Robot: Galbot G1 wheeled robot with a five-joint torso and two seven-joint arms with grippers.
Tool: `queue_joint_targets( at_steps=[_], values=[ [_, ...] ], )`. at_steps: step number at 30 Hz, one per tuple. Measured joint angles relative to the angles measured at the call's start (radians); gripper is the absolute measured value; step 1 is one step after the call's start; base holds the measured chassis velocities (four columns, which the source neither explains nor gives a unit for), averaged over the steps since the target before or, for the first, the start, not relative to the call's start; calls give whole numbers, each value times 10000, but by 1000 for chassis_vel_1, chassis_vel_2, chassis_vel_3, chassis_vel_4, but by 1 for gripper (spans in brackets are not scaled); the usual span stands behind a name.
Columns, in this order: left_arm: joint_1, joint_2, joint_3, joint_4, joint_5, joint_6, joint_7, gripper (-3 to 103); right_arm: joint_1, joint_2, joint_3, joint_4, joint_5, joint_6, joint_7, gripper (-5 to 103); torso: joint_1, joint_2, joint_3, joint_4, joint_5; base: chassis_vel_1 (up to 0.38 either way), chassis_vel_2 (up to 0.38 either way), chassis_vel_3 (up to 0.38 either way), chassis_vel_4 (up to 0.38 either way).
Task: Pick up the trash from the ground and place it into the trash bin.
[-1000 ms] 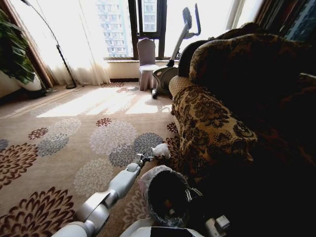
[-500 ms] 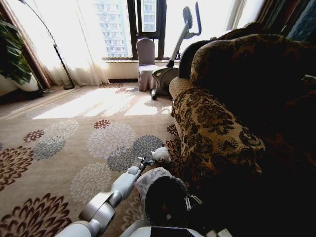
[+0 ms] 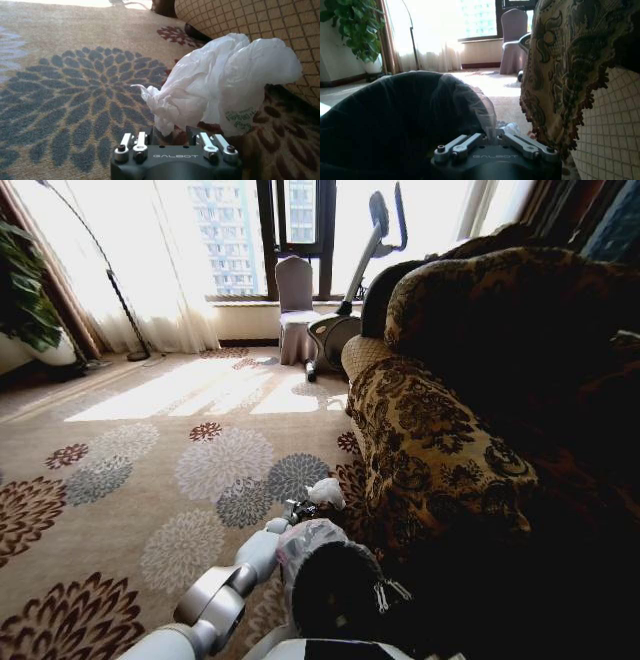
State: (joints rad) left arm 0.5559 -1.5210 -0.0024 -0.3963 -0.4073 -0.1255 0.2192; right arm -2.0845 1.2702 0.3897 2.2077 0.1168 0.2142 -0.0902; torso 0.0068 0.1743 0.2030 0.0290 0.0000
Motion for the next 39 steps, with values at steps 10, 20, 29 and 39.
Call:
queue_joint_targets(
  at_steps=[10,20,29,39],
  values=[
    [49,13,-293,-29,-2,-13,68,21,-61,61,-21,7,-51,24,-13,4,0,0,0,-2,-1,0,0,0,0],
    [49,-14,-444,-51,-95,-4,156,0,-89,92,-30,-69,10,294,-61,4,0,0,0,-1,0,0,0,0,0],
    [85,24,-445,-176,-315,28,283,0,-82,75,-15,-68,31,301,-70,4,1,0,0,-2,-1,0,0,0,0],
    [343,288,-62,-691,245,148,-267,7,84,77,-78,-59,101,343,96,4,1,0,0,-2,-1,0,0,0,0]
  ],
)
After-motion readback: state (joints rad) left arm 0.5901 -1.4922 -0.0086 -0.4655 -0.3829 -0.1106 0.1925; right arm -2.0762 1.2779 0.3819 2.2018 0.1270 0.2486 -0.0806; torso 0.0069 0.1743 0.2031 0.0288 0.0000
